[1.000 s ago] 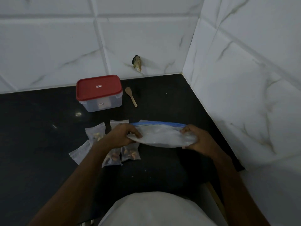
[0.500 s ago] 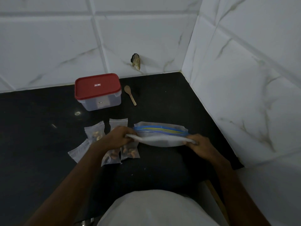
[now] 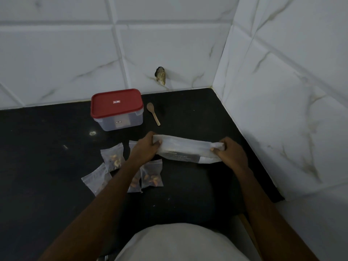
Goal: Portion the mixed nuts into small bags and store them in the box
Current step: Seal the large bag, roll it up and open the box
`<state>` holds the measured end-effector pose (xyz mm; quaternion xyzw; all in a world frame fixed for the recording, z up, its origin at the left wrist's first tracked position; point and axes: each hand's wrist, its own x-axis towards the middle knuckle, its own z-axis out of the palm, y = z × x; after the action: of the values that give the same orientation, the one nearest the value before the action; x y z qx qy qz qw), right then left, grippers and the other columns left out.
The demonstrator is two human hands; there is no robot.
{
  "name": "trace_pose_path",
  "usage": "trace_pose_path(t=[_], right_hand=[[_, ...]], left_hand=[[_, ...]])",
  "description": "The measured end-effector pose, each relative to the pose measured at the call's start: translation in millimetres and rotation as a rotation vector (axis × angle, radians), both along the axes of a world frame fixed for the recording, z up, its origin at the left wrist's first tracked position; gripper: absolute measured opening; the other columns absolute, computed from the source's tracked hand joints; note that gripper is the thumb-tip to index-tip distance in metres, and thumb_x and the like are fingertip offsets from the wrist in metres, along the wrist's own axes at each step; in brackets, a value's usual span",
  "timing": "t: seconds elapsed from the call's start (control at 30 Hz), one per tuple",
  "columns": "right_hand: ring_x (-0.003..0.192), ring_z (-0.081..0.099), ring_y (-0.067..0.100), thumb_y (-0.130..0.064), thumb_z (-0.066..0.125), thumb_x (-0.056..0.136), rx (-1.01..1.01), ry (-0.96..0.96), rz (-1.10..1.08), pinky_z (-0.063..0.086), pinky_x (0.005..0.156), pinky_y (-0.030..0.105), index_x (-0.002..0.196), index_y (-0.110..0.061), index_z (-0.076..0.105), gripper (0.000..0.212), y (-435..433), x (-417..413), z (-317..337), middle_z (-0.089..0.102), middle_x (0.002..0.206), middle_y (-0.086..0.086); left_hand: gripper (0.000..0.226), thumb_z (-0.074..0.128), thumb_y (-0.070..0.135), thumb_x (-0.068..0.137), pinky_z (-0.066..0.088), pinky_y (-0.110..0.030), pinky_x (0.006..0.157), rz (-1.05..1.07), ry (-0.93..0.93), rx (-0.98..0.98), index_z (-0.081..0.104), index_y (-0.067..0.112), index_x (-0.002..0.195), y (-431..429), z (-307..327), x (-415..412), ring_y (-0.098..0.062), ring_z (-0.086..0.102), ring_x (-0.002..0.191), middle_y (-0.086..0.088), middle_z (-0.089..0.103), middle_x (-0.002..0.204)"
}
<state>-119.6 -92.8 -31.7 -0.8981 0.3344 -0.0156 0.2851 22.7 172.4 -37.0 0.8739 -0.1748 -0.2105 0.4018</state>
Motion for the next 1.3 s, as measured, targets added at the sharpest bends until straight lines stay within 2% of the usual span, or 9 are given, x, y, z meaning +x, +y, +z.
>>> trace_pose_path(t=[0.1, 0.17, 0.23, 0.33, 0.4, 0.53, 0.8, 1.03, 1.3], right_hand=[[0.112, 0.056, 0.030, -0.028, 0.071, 0.081, -0.422, -0.182, 0.029, 0.046, 0.090, 0.042, 0.116, -0.020, 0.064, 0.036, 13.0, 3.0, 7.7, 0.059, 0.121, 0.007], [0.124, 0.053, 0.027, -0.026, 0.065, 0.087, -0.507, -0.335, 0.183, 0.043, 0.099, 0.042, 0.127, -0.019, 0.060, 0.041, 32.2, 8.1, 9.5, 0.056, 0.133, 0.006], [0.141, 0.037, 0.022, -0.036, 0.052, 0.097, -0.487, -0.243, 0.361, 0.031, 0.112, 0.041, 0.143, -0.026, 0.046, 0.047, 48.5, 14.1, 1.3, 0.043, 0.150, 0.001], [0.148, 0.024, 0.020, -0.050, 0.033, 0.102, -0.432, -0.042, 0.407, 0.020, 0.117, 0.044, 0.150, -0.034, 0.031, 0.051, 50.9, 21.6, -20.5, 0.031, 0.158, -0.002], [0.145, 0.029, 0.020, -0.051, 0.032, 0.102, -0.439, -0.010, 0.403, 0.023, 0.115, 0.043, 0.148, -0.035, 0.034, 0.049, 48.8, 21.2, -31.5, 0.037, 0.155, -0.002], [0.141, 0.034, 0.018, -0.053, 0.028, 0.102, -0.440, -0.002, 0.391, 0.025, 0.113, 0.042, 0.147, -0.035, 0.034, 0.049, 50.9, 18.2, -40.7, 0.043, 0.151, -0.003], [0.144, 0.030, 0.018, -0.053, 0.025, 0.102, -0.396, 0.007, 0.385, 0.022, 0.115, 0.044, 0.148, -0.035, 0.032, 0.050, 52.5, 14.1, -48.1, 0.041, 0.152, -0.004], [0.149, 0.019, 0.019, -0.058, 0.016, 0.100, -0.369, 0.011, 0.407, 0.018, 0.117, 0.046, 0.151, -0.035, 0.024, 0.057, 54.4, 6.2, -57.0, 0.029, 0.158, -0.002], [0.152, 0.006, 0.022, -0.058, 0.018, 0.101, -0.359, 0.063, 0.443, 0.008, 0.120, 0.046, 0.155, -0.035, 0.011, 0.058, 54.5, 6.5, -58.5, 0.014, 0.164, -0.001]], left_hand=[[0.033, 0.055, 0.032, 0.097, 0.046, -0.028, 0.081, 0.149, -0.240, 0.099, 0.049, 0.017, 0.125, -12.4, 3.4, -5.2, -0.016, 0.056, 0.103, -0.005, 0.057, 0.119], [0.039, 0.057, 0.030, 0.095, 0.042, -0.032, 0.092, 0.192, -0.437, 0.158, 0.048, 0.017, 0.131, -19.3, 4.9, -12.2, -0.020, 0.048, 0.116, -0.005, 0.050, 0.129], [0.051, 0.061, 0.021, 0.091, 0.037, -0.037, 0.104, 0.150, -0.582, 0.199, 0.044, 0.019, 0.139, -24.7, 6.0, -18.1, -0.022, 0.041, 0.128, -0.005, 0.042, 0.140], [0.064, 0.061, 0.017, 0.089, 0.021, -0.042, 0.117, -0.117, -0.674, 0.256, 0.035, 0.022, 0.147, -32.2, 8.5, -23.1, -0.019, 0.024, 0.145, -0.002, 0.030, 0.155], [0.055, 0.048, 0.030, 0.099, 0.013, -0.039, 0.119, -0.295, -0.656, 0.300, 0.030, 0.022, 0.150, -39.8, 7.5, -25.3, -0.016, 0.018, 0.148, 0.001, 0.027, 0.159], [0.056, 0.021, 0.048, 0.104, 0.009, -0.036, 0.119, -0.406, -0.571, 0.439, 0.022, 0.022, 0.153, -46.4, -6.9, -24.2, -0.014, 0.015, 0.149, 0.001, 0.022, 0.161], [0.057, 0.021, 0.049, 0.104, 0.011, -0.034, 0.119, -0.424, -0.510, 0.466, 0.020, 0.022, 0.154, -41.6, -18.9, -27.5, -0.015, 0.019, 0.147, 0.000, 0.025, 0.160], [0.060, 0.021, 0.050, 0.103, 0.006, -0.035, 0.119, -0.446, -0.460, 0.452, 0.011, 0.022, 0.155, -36.1, -26.7, -31.4, -0.014, 0.010, 0.149, 0.000, 0.014, 0.163], [0.062, 0.020, 0.049, 0.104, -0.002, -0.032, 0.116, -0.471, -0.429, 0.461, -0.001, 0.021, 0.155, -35.5, -30.0, -34.3, -0.013, -0.004, 0.150, 0.000, -0.005, 0.164]])
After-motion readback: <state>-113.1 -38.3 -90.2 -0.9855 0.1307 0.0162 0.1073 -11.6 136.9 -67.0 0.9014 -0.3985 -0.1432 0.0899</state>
